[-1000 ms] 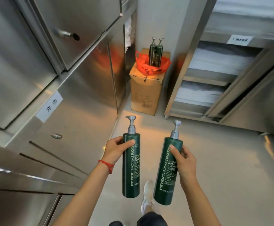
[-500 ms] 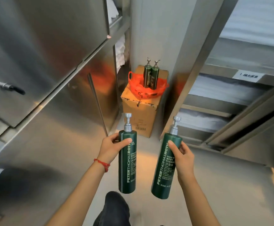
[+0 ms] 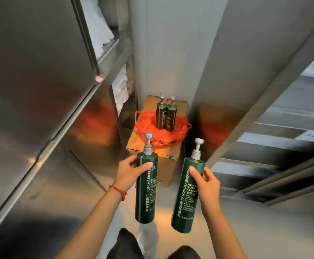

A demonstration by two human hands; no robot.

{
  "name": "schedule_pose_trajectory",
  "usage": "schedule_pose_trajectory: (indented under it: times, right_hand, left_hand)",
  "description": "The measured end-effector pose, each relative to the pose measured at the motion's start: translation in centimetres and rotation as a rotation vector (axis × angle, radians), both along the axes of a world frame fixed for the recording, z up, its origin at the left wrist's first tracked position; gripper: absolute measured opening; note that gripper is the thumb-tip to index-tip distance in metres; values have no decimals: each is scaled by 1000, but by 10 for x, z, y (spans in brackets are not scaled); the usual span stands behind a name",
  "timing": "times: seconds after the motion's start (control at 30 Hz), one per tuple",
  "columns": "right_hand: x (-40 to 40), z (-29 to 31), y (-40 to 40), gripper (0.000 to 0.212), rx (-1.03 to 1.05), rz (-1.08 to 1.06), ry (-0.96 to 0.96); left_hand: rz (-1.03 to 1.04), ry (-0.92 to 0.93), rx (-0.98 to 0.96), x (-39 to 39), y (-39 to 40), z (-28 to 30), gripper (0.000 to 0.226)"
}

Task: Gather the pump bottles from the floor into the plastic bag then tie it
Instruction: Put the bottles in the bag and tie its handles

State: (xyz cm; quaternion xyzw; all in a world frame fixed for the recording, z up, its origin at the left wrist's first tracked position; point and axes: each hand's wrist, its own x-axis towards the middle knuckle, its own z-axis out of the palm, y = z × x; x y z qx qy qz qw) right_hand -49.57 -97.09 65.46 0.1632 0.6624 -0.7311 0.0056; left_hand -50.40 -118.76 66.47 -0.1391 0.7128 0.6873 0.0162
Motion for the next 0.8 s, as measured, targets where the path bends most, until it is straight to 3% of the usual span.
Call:
schedule_pose_trajectory:
  times: [0.2,0.33,0.47,0.8]
  right_hand:
    - [-81,-5,-12,19,27,-21,5]
    - [-139,-11,-15,32,85,-4,-6]
    - [-197,-15,-18,28,69,51,22]
    - [-294,-39,-32,53,106,96,32]
  left_hand:
    - [10,-45,10,-85,-12,-9,22]
    - [19,-34,15,-142,-15,-17,27]
    - [43,-28,15,-192,-14,-17,35]
    - [24,-30,-67,-284,-15,-39,52]
